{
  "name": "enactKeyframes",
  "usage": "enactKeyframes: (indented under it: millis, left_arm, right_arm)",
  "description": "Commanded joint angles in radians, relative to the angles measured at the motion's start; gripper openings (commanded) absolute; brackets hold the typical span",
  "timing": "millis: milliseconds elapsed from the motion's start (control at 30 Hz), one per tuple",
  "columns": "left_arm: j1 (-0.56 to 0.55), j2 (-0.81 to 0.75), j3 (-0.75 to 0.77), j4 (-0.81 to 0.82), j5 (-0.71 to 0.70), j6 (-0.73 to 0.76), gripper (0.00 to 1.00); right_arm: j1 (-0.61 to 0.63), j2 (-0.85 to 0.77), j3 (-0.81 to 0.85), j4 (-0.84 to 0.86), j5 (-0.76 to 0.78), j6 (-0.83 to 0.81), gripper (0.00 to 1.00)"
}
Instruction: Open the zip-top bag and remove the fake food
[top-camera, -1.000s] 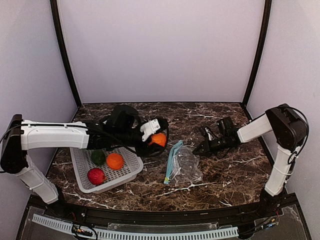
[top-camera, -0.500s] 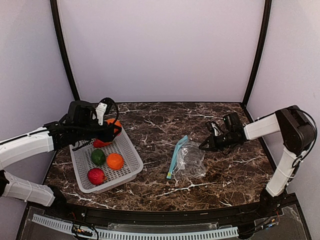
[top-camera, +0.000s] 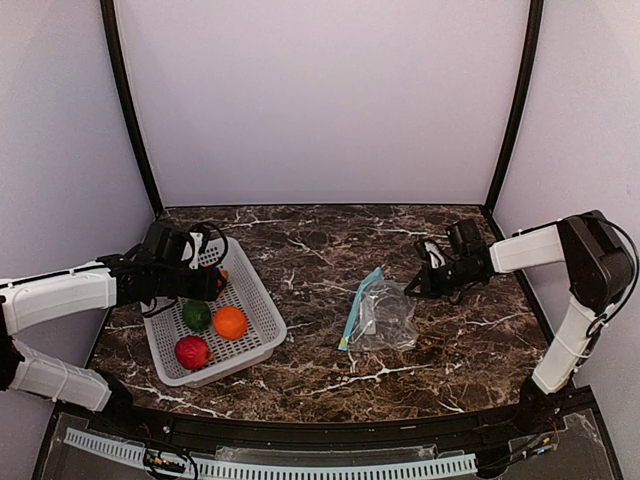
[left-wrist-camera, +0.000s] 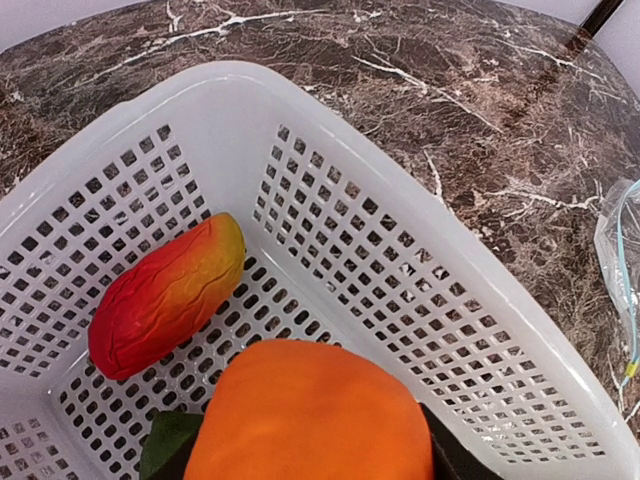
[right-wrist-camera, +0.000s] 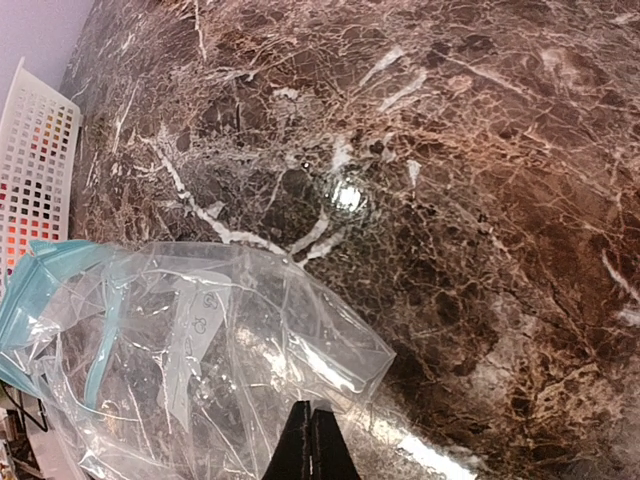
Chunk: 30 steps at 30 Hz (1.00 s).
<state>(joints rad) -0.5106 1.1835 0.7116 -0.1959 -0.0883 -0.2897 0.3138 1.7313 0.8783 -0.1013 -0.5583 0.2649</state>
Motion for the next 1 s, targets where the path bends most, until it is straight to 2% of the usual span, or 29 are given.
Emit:
enactKeyframes:
  millis: [0, 133, 267, 367, 433, 500, 567, 800, 900, 933, 967]
  left_arm:
    - [0.012, 0.066, -0.017, 0.045, 0.012, -0.006, 0.6]
    - [0.012, 0.137, 0.0, 0.077, 0.022, 0.006, 0.63]
    - [0.012, 0.149, 0.004, 0.102, 0.025, 0.005, 0.73]
    - [0.012, 0.125, 0.013, 0.098, 0.015, 0.019, 0.85]
    - [0.012, 0.107, 0.028, 0.083, -0.004, 0.025, 0.96]
    - [0.012, 0.09, 0.05, 0.061, -0.015, 0.038, 0.99]
    - [0.012, 0.077, 0.08, 0.025, -0.02, 0.042, 0.99]
    - [0.022, 0.081, 0.26, -0.121, -0.08, -0.003, 0.99]
    - [0.038, 0.077, 0.33, -0.155, -0.031, -0.005, 0.99]
    - [0.042, 0.069, 0.339, -0.155, -0.022, 0.0, 0.99]
    - [0.043, 0.066, 0.355, -0.156, -0.007, 0.005, 0.99]
  right_arm:
    - [-0.008, -0.043, 0.022, -0.038, 0.06, -0.018, 0.0]
    - [-0.018, -0.048, 0.024, -0.049, 0.075, -0.019, 0.0]
    - [-0.031, -0.064, 0.019, -0.055, 0.089, -0.032, 0.03]
    - [-0.043, -0.071, 0.024, -0.063, 0.091, -0.041, 0.1]
    - [-0.047, -0.075, 0.033, -0.072, 0.089, -0.042, 0.25]
    - [-0.05, -0.084, 0.041, -0.078, 0.088, -0.043, 0.41]
    - [-0.052, -0.095, 0.053, -0.09, 0.089, -0.043, 0.47]
    - [-0.062, -0.162, 0.117, -0.139, 0.097, -0.054, 0.57]
    - [-0.062, -0.215, 0.138, -0.149, 0.093, -0.056, 0.68]
    - [-0.063, -0.234, 0.143, -0.152, 0.09, -0.056, 0.81]
    - [-0.064, -0.257, 0.147, -0.153, 0.09, -0.055, 0.89]
